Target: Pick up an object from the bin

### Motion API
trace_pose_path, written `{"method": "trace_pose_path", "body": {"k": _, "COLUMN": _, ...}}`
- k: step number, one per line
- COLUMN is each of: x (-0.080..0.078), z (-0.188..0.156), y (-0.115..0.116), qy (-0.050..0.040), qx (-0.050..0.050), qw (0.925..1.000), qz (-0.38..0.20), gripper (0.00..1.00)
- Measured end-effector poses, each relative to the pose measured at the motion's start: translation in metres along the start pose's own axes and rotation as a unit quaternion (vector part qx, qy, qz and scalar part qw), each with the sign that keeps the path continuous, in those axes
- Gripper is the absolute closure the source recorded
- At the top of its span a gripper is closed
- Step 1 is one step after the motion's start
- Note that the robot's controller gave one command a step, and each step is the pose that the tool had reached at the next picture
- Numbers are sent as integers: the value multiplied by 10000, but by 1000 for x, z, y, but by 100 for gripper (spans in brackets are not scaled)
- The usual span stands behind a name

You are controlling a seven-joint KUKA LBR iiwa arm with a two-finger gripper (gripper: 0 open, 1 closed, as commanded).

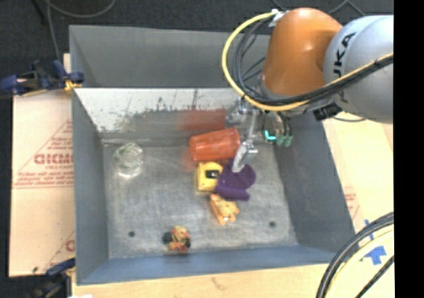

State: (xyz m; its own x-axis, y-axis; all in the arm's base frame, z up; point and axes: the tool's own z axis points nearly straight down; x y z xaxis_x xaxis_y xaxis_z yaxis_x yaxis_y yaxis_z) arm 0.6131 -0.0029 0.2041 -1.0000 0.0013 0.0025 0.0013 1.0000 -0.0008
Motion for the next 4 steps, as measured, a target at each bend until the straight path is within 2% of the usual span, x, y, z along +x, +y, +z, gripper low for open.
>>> {"method": "trace_pose_path", "body": {"k": 1, "x": -2, "z": -4, "y": 0, "qy": -37, "qx": 0, "qw": 10000, "qz": 0, "gripper": 0}}
{"method": "trace_pose_path", "body": {"k": 2, "x": 2, "z": 26, "y": -3, "qy": -64, "qx": 3, "qw": 9991, "qz": -422, "gripper": 0}}
{"method": "trace_pose_path", "body": {"k": 3, "x": 35, "z": 85, "y": 11, "qy": -53, "qx": 6, "qw": 9911, "qz": -1329, "gripper": 0}}
{"method": "trace_pose_path", "body": {"k": 4, "x": 40, "z": 91, "y": 12, "qy": -31, "qx": 1, "qw": 9875, "qz": -1577, "gripper": 100}}
